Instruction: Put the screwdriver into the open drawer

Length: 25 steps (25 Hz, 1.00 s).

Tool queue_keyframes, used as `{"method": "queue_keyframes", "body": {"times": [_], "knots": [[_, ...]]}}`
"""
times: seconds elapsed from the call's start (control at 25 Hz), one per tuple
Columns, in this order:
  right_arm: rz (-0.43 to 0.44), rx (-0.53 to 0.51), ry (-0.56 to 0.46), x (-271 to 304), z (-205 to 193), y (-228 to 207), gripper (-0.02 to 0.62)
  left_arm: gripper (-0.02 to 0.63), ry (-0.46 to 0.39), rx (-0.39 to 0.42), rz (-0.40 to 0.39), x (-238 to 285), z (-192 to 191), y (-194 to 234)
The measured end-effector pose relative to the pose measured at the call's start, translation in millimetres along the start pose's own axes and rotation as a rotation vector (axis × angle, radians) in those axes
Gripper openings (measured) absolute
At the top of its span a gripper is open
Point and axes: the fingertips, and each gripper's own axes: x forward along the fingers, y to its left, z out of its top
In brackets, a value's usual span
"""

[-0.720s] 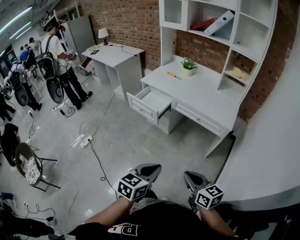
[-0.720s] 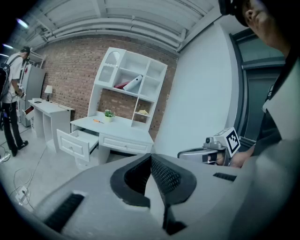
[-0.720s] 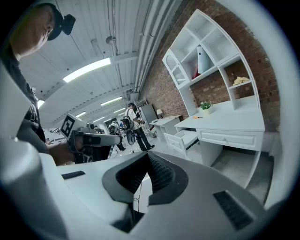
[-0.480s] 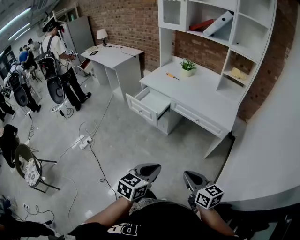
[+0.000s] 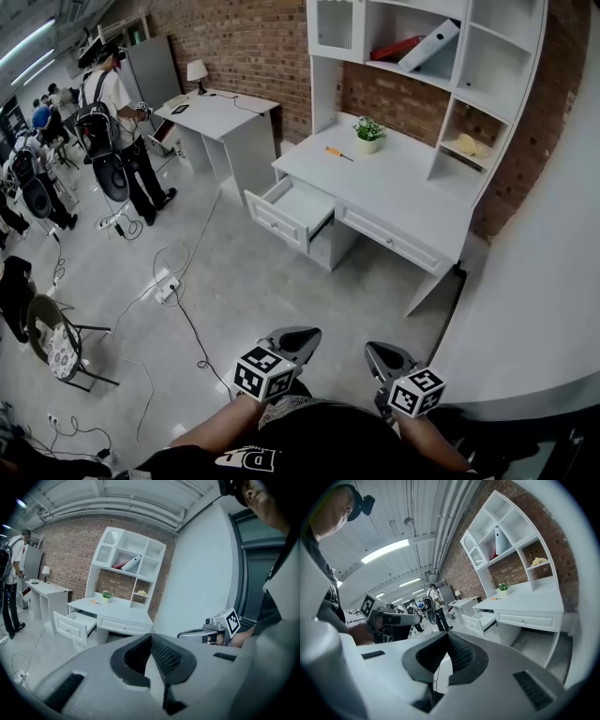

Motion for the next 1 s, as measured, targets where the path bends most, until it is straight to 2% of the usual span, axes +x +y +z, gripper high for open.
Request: {"method": "queue_keyframes", "body": {"times": [0.32,0.68,1.0], "knots": [[-0.012,0.025,-0.014,-5,9,-18,0.005,0.018,0.017,-0.065,-0.029,19,7,1],[-0.028,0.052,-0.043,3,24,-43,0.005,0.018,0.040,-0.028,-0.038,45,15,4],[-0.025,0.078,-0.024,36,24,-66,0.005,0.018,0.053,-0.058,-0.015,61,13,43]]}}
